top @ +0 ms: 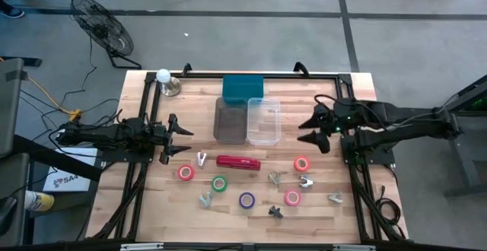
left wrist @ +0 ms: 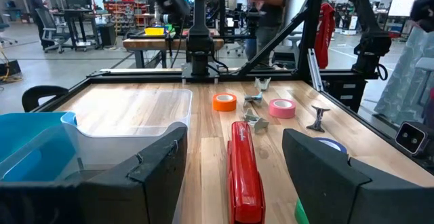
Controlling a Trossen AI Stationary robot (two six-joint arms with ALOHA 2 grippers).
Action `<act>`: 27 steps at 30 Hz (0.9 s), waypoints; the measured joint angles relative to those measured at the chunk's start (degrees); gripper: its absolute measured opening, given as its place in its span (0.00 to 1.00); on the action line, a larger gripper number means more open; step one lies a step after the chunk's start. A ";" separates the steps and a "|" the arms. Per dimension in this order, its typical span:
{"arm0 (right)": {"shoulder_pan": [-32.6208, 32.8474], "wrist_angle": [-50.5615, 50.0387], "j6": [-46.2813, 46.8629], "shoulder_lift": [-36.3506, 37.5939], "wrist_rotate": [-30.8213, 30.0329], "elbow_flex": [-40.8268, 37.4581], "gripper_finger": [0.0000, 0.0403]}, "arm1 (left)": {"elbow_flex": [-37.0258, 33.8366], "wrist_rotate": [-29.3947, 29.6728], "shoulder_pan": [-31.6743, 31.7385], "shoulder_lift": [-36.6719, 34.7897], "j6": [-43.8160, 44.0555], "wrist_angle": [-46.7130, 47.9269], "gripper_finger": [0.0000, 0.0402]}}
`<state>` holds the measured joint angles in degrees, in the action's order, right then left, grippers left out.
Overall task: Pick and place Stapler, Stapler remover, tape
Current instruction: Put the orange tape into the blue bin
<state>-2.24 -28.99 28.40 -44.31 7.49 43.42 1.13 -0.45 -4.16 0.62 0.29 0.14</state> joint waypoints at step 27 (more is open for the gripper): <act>-0.02 -27.20 11.25 -0.79 1.57 -0.20 0.66 | 0.00 0.00 0.02 0.00 0.00 0.00 0.59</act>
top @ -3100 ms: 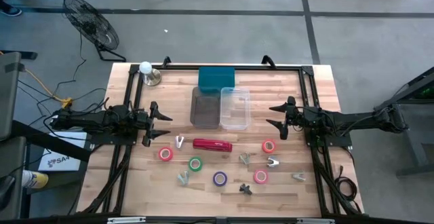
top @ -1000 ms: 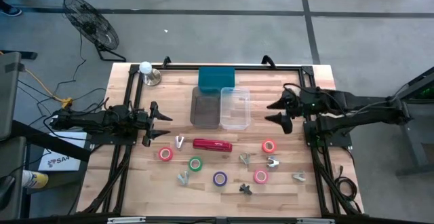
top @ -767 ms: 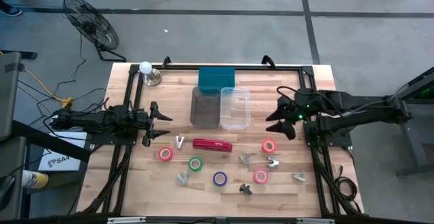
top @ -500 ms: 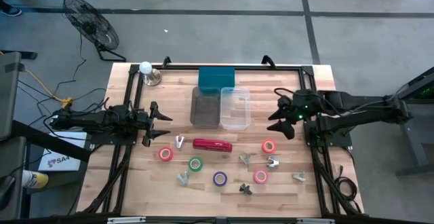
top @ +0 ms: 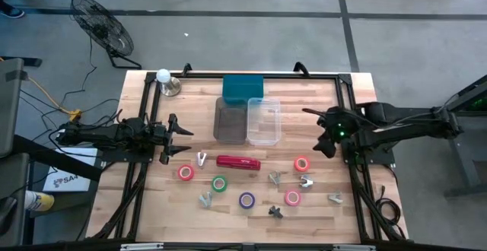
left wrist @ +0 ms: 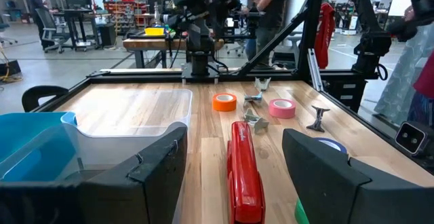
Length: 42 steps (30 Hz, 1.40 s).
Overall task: Pick and place Stapler, Stapler remover, tape
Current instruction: Put the orange tape into the blue bin
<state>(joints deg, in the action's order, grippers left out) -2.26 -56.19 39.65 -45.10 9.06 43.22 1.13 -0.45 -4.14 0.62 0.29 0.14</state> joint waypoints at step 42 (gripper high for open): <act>6.46 4.39 34.08 -33.96 -1.58 0.00 0.66 | 0.00 -0.01 0.00 0.00 0.00 0.00 0.59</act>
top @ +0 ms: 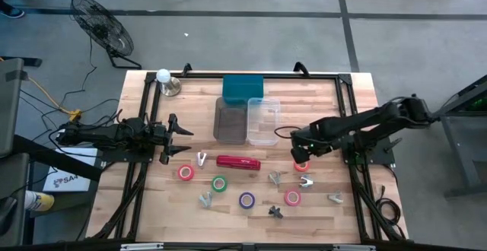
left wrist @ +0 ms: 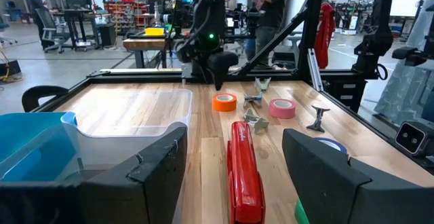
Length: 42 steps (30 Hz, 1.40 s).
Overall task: Pick and place Stapler, Stapler remover, tape
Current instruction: Put the orange tape into the blue bin
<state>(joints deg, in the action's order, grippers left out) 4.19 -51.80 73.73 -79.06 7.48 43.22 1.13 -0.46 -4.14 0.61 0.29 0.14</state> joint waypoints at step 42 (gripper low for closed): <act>0.10 5.96 -0.35 -11.57 2.95 0.07 0.14 | 0.00 0.01 -0.02 -0.01 0.01 0.00 0.59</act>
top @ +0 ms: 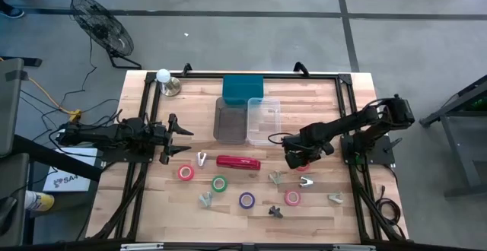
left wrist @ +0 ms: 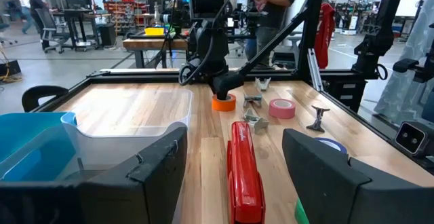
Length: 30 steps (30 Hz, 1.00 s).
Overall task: Pick and place Stapler, Stapler remover, tape
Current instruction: Put the orange tape into the blue bin
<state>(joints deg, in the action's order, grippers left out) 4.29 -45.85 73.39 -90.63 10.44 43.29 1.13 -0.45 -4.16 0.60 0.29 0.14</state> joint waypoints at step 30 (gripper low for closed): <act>-11.85 -1.91 -21.11 14.19 -7.74 14.45 0.09 | 0.00 -0.01 0.00 0.01 -0.01 0.00 0.59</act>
<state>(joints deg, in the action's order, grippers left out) -7.55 -47.75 52.28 -76.44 2.70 57.73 1.12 -0.45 -4.16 0.61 0.28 0.14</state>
